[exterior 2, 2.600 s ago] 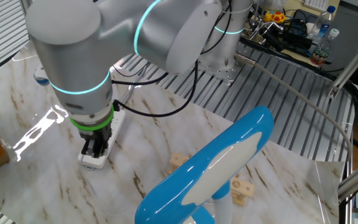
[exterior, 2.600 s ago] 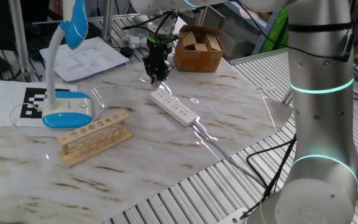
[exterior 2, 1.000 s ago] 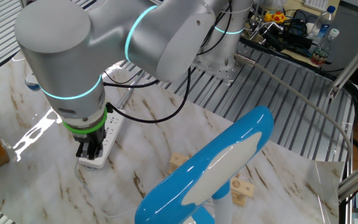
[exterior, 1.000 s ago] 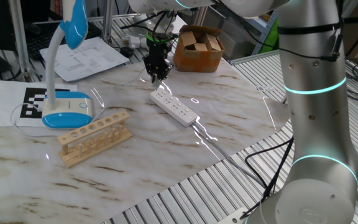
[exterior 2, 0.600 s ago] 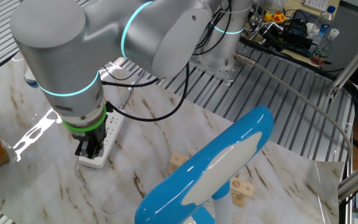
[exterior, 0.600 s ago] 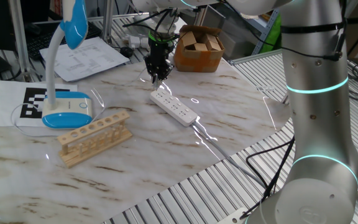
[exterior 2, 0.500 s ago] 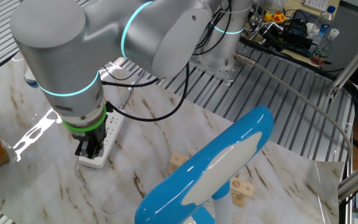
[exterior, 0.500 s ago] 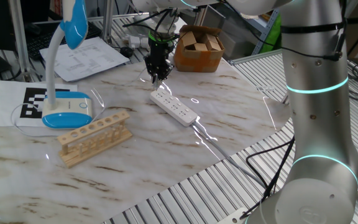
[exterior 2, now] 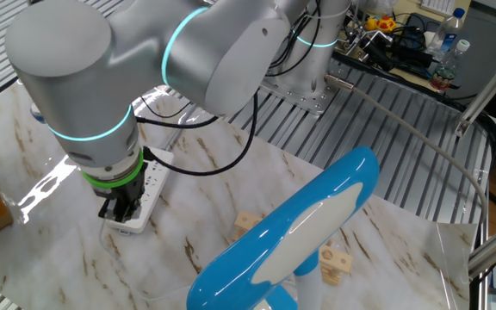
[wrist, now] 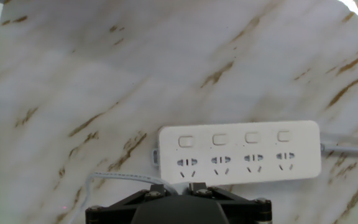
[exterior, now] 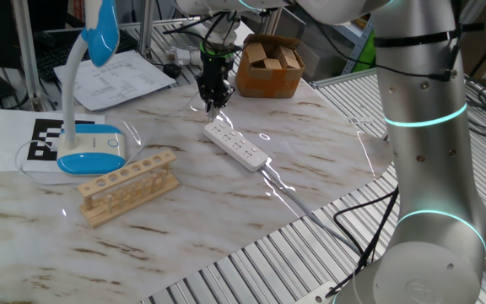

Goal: Plug in the power cord of the desk lamp, turn on the socket, and light up the desk lamp

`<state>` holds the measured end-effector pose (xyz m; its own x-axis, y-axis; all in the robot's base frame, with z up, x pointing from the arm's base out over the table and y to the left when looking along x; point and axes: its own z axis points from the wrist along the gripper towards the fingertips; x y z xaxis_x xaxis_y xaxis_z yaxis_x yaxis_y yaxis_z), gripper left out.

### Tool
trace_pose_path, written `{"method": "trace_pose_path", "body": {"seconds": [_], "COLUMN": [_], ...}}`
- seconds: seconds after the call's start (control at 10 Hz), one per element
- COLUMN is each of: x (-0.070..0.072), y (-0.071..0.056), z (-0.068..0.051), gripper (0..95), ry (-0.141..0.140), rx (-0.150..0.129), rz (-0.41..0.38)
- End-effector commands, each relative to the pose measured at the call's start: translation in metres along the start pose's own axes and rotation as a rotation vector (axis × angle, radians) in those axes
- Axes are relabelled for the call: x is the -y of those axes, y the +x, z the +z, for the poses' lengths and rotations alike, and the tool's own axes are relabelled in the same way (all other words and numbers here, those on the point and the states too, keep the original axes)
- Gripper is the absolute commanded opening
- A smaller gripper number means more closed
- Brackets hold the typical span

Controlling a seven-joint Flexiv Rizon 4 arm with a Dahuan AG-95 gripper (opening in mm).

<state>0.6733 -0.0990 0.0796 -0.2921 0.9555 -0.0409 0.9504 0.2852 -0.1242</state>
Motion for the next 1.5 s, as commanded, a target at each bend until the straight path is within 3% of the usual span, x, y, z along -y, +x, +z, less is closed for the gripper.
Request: {"method": "trace_pose_path", "body": {"seconds": [0.1,0.4,1.5], "x": [-0.0037,-0.0037,-0.0037], "y": [-0.017,-0.017,-0.017], "z": [-0.0001,-0.0001,-0.0001], "gripper": [0.0,0.0,0.0], "ry": [0.0,-0.019,-0.022], "rx": [-0.011,-0.039,-0.038], "rz": [-0.009,0.049,0.044]}}
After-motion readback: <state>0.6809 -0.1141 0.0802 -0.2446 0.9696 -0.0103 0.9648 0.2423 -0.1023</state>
